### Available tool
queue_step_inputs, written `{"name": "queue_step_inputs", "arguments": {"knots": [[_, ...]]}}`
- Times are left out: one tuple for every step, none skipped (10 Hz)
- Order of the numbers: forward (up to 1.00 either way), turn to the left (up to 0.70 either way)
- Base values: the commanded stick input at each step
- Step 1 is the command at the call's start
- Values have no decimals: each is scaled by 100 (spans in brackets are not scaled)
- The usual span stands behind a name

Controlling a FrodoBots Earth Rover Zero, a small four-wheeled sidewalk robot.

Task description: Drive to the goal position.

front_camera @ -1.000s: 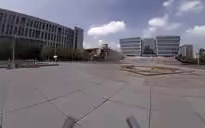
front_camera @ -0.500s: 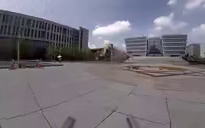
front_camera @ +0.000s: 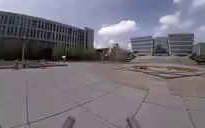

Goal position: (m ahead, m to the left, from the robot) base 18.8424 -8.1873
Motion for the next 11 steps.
{"name": "queue_step_inputs", "arguments": {"knots": [[70,5],[70,5],[70,5],[70,5],[70,5],[70,6],[70,9],[70,12],[70,13],[70,13],[70,13]]}}
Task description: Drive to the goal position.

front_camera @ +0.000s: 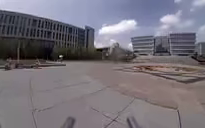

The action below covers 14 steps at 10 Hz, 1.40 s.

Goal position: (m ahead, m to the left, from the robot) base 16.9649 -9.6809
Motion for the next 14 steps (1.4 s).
{"name": "queue_step_inputs", "arguments": {"knots": [[70,13],[70,13],[70,13],[70,13],[70,13],[70,13],[70,13],[70,13],[70,13],[70,13],[70,13],[70,13],[70,13],[70,13]]}}
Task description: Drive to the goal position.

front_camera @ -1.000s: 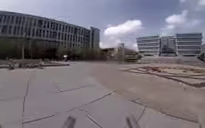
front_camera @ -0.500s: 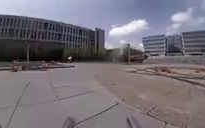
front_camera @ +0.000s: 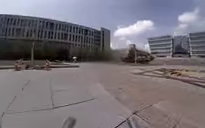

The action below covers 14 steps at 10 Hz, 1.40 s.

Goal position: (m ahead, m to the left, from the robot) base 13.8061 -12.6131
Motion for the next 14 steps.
{"name": "queue_step_inputs", "arguments": {"knots": [[70,11],[70,10],[70,10],[70,9],[70,8],[70,8],[70,9],[70,10],[70,13],[70,13],[70,13],[70,7],[70,10],[70,13]]}}
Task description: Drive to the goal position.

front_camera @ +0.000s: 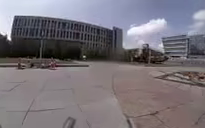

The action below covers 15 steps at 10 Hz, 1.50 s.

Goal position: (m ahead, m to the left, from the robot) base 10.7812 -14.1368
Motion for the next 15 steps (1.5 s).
{"name": "queue_step_inputs", "arguments": {"knots": [[70,13],[70,13],[70,13],[70,13],[70,13],[70,13],[70,13],[70,4],[70,-3],[70,-3],[70,-3],[70,-3],[70,-3],[70,-3],[70,-3]]}}
